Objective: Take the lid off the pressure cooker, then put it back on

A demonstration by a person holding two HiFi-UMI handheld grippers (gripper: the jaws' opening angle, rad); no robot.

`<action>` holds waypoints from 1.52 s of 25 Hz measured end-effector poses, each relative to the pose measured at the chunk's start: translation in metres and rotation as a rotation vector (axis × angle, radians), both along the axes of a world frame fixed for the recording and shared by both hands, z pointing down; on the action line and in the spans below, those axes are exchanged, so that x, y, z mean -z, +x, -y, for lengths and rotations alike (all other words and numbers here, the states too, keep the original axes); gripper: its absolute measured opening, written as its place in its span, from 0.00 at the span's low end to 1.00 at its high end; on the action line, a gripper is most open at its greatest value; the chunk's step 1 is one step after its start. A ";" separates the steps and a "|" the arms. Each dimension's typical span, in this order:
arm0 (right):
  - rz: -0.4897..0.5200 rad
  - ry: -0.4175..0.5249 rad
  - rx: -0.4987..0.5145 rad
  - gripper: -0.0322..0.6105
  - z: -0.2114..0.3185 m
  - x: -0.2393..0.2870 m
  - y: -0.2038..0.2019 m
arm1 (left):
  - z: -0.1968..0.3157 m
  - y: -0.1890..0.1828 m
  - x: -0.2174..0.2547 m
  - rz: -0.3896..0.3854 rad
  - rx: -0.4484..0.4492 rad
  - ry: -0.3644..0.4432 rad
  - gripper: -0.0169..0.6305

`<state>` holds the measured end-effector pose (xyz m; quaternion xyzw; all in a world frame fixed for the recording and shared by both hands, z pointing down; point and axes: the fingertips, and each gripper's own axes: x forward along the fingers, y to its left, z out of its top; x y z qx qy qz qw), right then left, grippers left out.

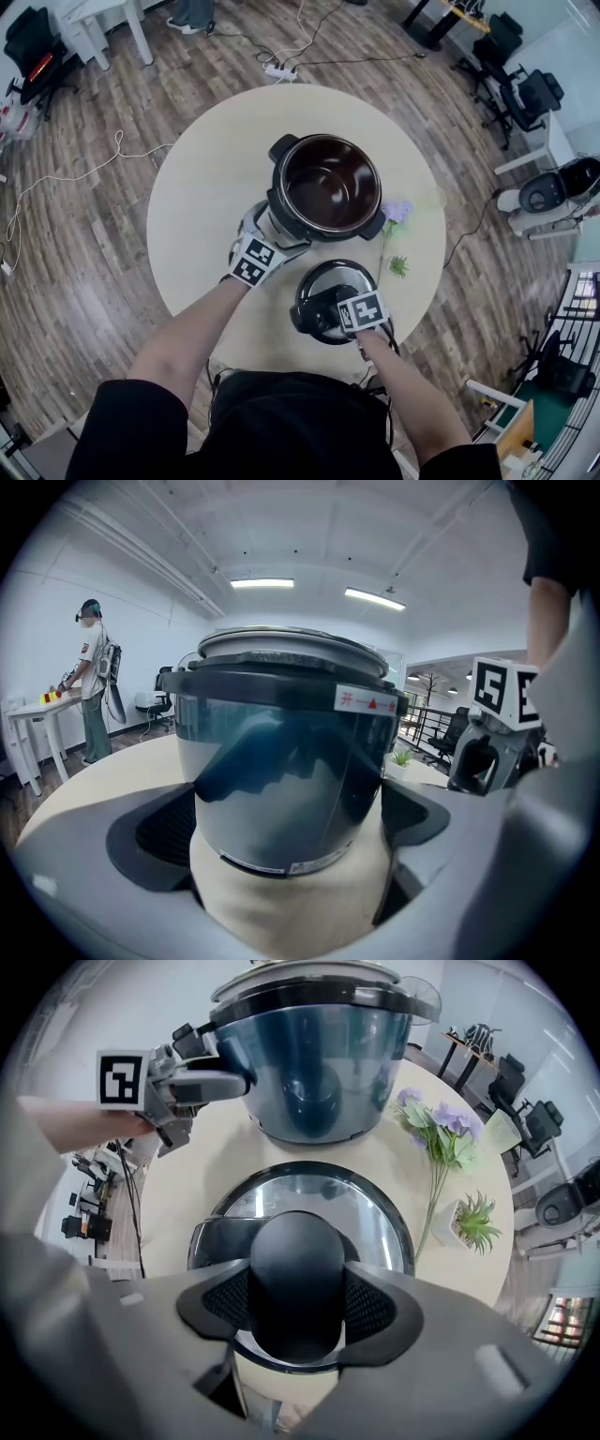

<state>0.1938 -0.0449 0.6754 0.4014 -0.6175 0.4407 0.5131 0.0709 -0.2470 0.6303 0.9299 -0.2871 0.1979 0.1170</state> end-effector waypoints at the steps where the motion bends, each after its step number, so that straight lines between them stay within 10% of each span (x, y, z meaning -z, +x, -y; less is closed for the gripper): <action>1: 0.017 -0.008 -0.007 0.49 0.000 0.006 -0.001 | 0.000 0.000 0.000 0.000 0.000 0.000 0.94; 11: 0.023 -0.033 0.132 0.49 -0.001 0.100 0.038 | 0.001 0.000 -0.003 -0.004 0.002 0.001 0.94; 24: -0.031 0.028 -0.001 0.49 0.102 0.249 0.135 | 0.000 0.000 0.002 -0.007 0.001 0.002 0.94; 38: 0.085 0.119 0.040 0.49 0.276 0.274 -0.010 | 0.004 0.002 0.006 -0.007 0.001 0.000 0.94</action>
